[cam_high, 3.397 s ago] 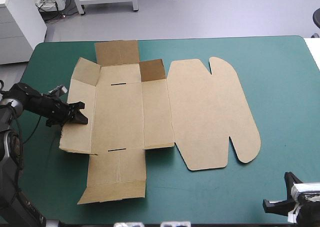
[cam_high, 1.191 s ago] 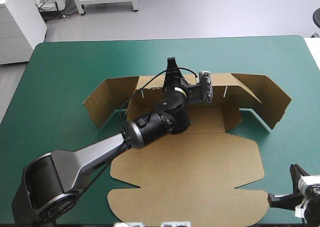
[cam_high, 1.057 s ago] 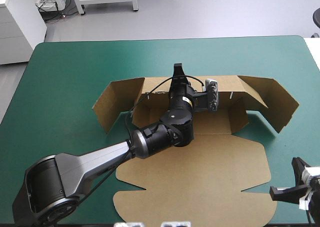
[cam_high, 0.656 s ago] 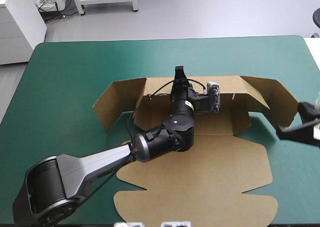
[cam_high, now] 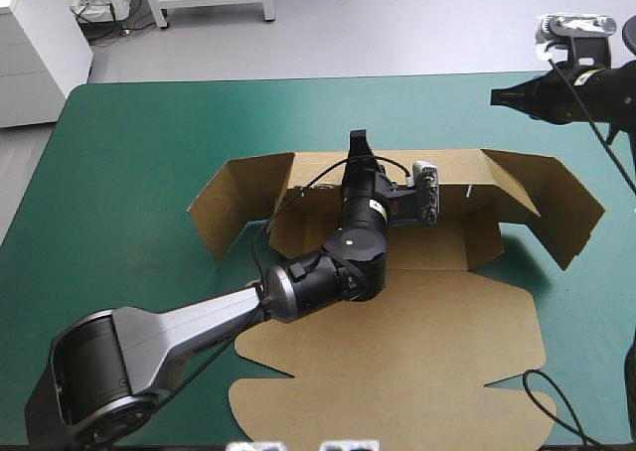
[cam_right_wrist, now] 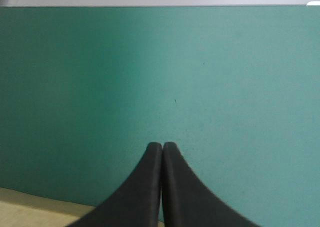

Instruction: Fold the box

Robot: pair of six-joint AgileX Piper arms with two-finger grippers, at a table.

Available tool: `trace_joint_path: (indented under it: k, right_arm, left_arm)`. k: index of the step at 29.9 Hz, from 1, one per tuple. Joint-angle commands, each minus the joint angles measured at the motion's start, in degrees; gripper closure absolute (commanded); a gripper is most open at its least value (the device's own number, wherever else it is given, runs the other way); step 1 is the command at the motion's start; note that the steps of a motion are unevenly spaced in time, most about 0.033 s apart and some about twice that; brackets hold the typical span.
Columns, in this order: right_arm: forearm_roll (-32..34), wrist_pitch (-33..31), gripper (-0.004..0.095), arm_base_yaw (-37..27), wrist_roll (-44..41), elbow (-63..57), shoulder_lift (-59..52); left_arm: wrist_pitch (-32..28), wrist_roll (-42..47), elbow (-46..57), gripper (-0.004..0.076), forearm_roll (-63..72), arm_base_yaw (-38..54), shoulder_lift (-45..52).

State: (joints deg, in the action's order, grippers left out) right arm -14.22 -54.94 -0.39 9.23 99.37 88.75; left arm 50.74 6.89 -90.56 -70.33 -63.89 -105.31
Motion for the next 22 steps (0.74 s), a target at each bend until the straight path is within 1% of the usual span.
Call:
trace_joint_path:
  k: [1,6,19,22]
  right_arm:
    - [-0.5,1.3,0.0927,0.1,0.6,2.2,1.8]
    - [0.3,-2.4,0.0927,-0.1,0.6,2.2,4.8]
    - [0.5,-16.1,0.0927,-0.1,3.2,1.3,4.7]
    - [0.3,-16.8,0.0927,-0.1,3.1,1.2,3.5]
  left_arm:
    - [-0.6,1.7,-1.5,0.0734,-3.3,-0.5,3.4]
    - [-0.2,1.7,-1.5,0.0734,-3.3,-0.5,3.4]
    - [1.9,1.7,-1.5,0.0734,-3.3,-0.5,3.3]
    - [2.7,1.7,-1.5,0.0734,-3.3,-0.5,3.3]
